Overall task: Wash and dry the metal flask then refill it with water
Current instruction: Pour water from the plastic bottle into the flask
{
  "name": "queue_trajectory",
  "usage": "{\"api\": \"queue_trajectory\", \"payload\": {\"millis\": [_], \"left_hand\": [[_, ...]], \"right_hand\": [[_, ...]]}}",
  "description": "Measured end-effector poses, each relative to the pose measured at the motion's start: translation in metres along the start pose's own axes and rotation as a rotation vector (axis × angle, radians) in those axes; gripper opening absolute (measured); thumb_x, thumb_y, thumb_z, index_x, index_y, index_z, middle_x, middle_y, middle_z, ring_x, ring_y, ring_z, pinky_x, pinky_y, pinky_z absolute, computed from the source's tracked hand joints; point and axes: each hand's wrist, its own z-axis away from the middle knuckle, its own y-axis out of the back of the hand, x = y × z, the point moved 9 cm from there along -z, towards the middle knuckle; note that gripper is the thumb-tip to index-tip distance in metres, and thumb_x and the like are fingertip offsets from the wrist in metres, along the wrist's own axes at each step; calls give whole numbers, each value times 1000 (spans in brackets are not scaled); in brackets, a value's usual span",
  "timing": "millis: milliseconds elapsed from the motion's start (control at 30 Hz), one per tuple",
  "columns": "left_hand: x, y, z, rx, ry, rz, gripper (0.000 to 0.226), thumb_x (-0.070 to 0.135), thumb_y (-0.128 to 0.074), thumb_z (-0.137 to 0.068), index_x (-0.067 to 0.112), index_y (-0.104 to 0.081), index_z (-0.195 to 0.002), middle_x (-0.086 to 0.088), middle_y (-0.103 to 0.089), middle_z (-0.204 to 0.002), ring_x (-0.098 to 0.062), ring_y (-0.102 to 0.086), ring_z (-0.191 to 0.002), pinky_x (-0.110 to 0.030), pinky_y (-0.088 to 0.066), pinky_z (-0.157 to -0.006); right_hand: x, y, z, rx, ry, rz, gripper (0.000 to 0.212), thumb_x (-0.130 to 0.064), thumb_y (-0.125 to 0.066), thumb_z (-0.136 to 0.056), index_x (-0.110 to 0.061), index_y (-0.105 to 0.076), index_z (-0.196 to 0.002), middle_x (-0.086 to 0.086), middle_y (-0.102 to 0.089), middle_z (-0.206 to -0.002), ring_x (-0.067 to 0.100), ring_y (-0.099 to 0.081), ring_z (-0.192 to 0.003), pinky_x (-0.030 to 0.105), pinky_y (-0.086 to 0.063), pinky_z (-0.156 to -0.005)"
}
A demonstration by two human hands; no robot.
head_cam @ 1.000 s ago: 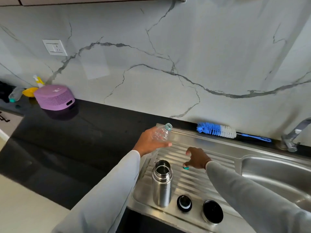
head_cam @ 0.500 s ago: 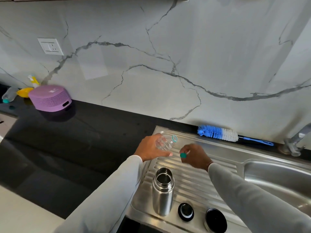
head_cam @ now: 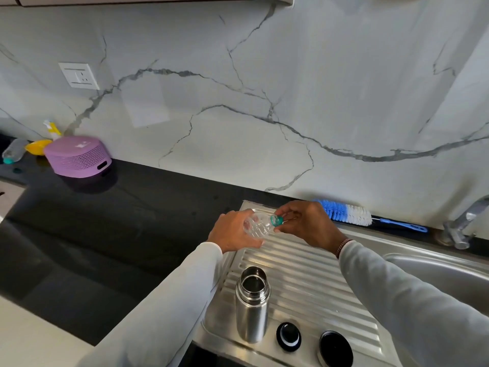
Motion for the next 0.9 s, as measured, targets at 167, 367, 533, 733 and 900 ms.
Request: {"api": "queue_trajectory", "payload": {"millis": [167,367,533,733,900], "left_hand": [[6,8,0,1,-7,-51,65,55,-84,-71,28,-61,-125,4,-73,-113,-14,-66,-101,-45,-53,-100],[13,8,3,-9,-8,-62,66,51,-85,-72,26,-60,-127,1,-71,-115,-17,-64,-104,-45,-52,-101],[18,8,4,-13,-7,-68,67,52,-86,-69,26,-59,-125,1,-70,-112,-18,-63,-103,-43,-53,-99],[18,1,8,-87,6,-8,71,48,-88,-62,27,-61,-124,3,-71,-112,-18,-67,-100,-42,-59,-91],[18,0,12,-109,-12,75,67,40,-92,-64,24,-64,-122,4,-70,-110,-16,-69,-98,-39,-62,-89]], "right_hand": [[-1,4,4,13,27,-34,38,-8,-90,-70,-9,-73,-105,-3,-76,-92,5,-74,-81,22,-60,-77],[-9,12,7,52,126,9,32,-10,-89,-72,-10,-79,-103,0,-74,-97,7,-71,-87,19,-59,-77],[-19,8,11,65,229,71,30,-8,-88,-73,-12,-80,-101,1,-73,-99,9,-71,-84,20,-59,-76],[-36,3,20,21,403,189,16,-3,-84,-78,-11,-81,-91,-2,-72,-98,8,-69,-83,16,-54,-76],[-36,4,23,35,385,110,22,-8,-84,-78,-8,-80,-100,0,-76,-100,8,-72,-88,18,-57,-80]]}}
